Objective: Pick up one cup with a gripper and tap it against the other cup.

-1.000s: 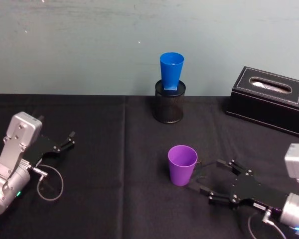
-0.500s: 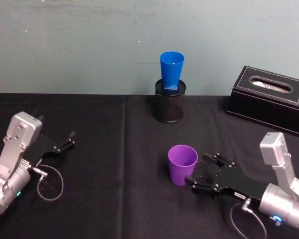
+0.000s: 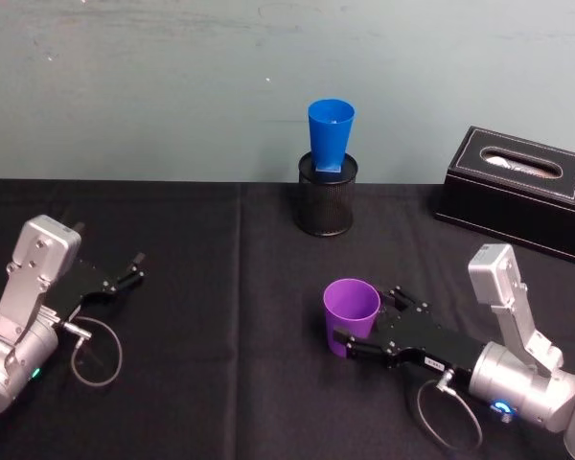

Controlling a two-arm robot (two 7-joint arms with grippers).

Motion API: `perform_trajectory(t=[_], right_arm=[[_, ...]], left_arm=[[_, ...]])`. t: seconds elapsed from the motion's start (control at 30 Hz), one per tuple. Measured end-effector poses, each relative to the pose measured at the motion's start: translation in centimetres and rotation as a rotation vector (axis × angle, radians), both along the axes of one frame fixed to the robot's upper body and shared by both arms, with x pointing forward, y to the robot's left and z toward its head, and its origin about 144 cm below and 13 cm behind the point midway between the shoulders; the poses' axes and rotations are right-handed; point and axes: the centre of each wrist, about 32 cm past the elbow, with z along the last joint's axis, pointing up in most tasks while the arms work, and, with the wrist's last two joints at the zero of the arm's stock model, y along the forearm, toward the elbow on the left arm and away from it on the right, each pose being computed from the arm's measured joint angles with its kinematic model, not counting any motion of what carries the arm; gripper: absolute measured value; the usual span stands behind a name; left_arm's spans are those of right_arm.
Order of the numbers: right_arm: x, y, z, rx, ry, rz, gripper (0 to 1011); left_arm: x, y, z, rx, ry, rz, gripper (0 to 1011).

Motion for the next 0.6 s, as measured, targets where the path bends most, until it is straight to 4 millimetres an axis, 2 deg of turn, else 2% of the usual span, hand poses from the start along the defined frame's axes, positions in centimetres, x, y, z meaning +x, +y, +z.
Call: perform_trajectory(t=[0.6], right_arm=[[1.1, 1.5, -0.2, 0.011, 0.01, -0.016, 1004]], left_arm=[[0.0, 0.0, 0.0, 0.0, 0.0, 0.0, 1011]])
